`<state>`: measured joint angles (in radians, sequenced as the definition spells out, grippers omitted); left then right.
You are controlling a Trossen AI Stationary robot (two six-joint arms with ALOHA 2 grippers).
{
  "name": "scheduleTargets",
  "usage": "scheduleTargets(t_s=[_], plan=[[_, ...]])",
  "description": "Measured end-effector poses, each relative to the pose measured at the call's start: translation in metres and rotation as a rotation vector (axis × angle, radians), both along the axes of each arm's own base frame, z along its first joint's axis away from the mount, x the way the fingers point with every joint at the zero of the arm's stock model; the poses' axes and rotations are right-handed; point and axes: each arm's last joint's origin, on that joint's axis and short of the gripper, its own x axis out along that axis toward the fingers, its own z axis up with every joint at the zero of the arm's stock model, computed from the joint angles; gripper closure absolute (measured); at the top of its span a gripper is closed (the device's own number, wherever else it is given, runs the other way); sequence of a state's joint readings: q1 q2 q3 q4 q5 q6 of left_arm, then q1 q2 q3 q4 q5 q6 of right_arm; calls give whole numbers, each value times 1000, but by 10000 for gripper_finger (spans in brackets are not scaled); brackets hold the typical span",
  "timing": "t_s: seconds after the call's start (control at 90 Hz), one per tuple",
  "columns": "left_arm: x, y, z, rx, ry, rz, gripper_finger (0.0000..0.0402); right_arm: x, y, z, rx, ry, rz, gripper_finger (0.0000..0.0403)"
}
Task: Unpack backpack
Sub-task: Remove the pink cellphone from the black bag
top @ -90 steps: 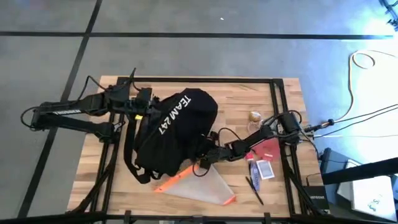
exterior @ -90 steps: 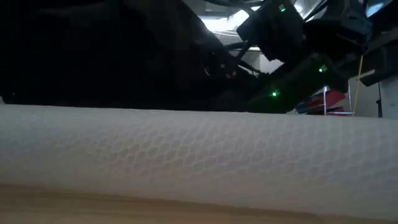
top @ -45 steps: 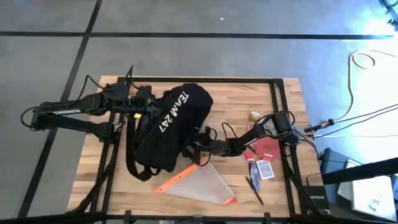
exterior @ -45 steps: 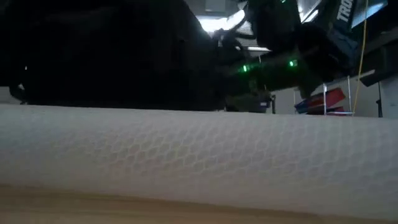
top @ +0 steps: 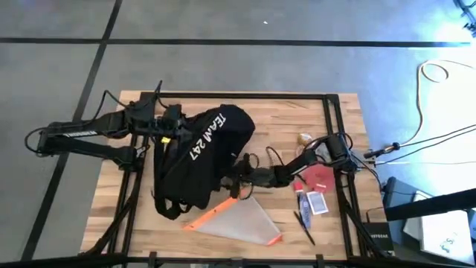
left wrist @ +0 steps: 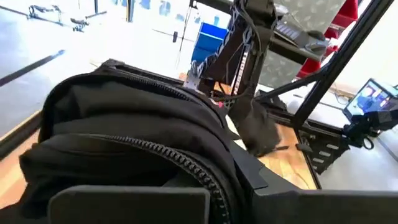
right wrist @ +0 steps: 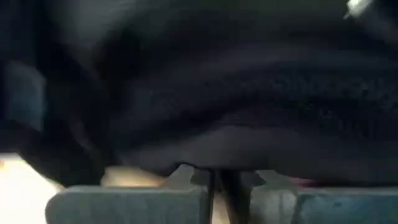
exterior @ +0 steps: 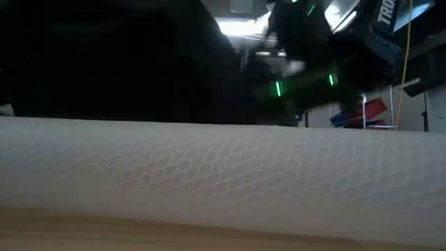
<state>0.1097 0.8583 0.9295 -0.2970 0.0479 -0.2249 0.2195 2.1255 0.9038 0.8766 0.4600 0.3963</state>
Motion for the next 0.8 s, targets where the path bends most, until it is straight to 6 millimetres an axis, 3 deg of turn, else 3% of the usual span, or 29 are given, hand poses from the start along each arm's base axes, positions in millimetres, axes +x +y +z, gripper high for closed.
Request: scheduleTargets(t_s=[0.067,0.167,0.256,0.367,0.544,0.678,0.8], plan=[[0,0,0,4,-3,-2,401,-7,-8,-18,45,190,-61,400],[0,0,1,9,-5,-1,401,-9,-13,-20,78,197,-131,398],[0,0,0,14,-4,2,401,-4,-11,-13,34,103,-93,398],[1,0,3,19,-27,3,401,5,-9,10,17,-68,-25,398],[1,-5,19,58,-192,-32,401,7,-2,33,-45,-270,24,398],[-3,-8,30,113,-292,-41,401,5,-3,16,-38,-105,25,398],[-4,-9,29,140,-278,-35,401,-2,-6,-4,-10,84,-44,398]])
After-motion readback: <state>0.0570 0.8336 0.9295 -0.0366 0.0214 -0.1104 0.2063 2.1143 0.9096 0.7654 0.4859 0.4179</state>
